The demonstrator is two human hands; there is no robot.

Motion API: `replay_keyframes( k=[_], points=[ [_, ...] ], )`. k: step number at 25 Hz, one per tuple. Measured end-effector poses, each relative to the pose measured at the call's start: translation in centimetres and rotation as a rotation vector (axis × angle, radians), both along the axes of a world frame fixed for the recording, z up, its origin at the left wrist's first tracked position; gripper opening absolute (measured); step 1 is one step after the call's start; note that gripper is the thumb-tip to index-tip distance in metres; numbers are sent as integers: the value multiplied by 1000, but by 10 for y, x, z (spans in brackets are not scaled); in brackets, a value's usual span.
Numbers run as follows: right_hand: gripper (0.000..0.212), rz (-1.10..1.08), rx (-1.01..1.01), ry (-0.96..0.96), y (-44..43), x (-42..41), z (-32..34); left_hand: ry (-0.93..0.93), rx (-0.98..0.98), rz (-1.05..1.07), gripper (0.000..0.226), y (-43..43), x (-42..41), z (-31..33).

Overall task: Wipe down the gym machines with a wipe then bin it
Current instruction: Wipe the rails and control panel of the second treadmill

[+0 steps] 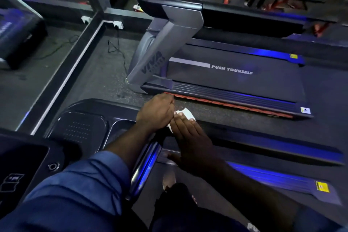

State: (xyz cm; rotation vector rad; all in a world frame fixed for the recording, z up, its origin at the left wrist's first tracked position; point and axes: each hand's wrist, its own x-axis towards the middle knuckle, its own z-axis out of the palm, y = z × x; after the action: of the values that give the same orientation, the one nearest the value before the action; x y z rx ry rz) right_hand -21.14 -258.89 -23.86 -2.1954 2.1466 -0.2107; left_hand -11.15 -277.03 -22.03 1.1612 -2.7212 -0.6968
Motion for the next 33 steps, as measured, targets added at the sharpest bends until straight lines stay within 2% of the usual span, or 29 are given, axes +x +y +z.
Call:
replay_keyframes(
  k=[3, 7, 10, 12, 14, 17, 19, 23, 26, 28, 31, 33],
  points=[
    [107, -9, -20, 57, 44, -31, 0, -62, -45, -25, 33, 4, -2, 3],
    [120, -327, -74, -77, 36, -4, -1, -117, -76, -34, 34, 6, -5, 3],
    [124, -217, -45, -140, 15, 36, -2, -130, -73, -48, 40, 7, -4, 2],
    [120, -126, -14, -68, 27, 23, 0, -163, -66, -52, 52, 9, -5, 4],
    [119, -152, 5, -41, 49, -16, 0, -222, -76, -33, 61, 9, -6, 7],
    [122, -421, 32, 11, 78, -62, 4, -257, -96, -60, 72, 11, -8, 9],
    [122, -550, 51, 2, 62, -52, 3, -263, -116, -70, 77, 13, -8, 12],
    [118, -388, 23, -101, 36, -9, 0, -284, -148, -105, 79, 14, -9, 12],
    [121, -249, -24, -37, 78, -43, -1, -296, -153, -123, 83, 12, -9, 14],
    [124, -332, -19, -7, 99, -65, 1, -297, -160, -135, 81, 11, -9, 12],
    [127, -578, 17, -63, 83, -55, 5, -283, -167, -149, 79, 12, -12, 10],
    [129, -553, 6, -104, 81, -45, 3, -282, -169, -168, 77, 14, -11, 11]
  ],
)
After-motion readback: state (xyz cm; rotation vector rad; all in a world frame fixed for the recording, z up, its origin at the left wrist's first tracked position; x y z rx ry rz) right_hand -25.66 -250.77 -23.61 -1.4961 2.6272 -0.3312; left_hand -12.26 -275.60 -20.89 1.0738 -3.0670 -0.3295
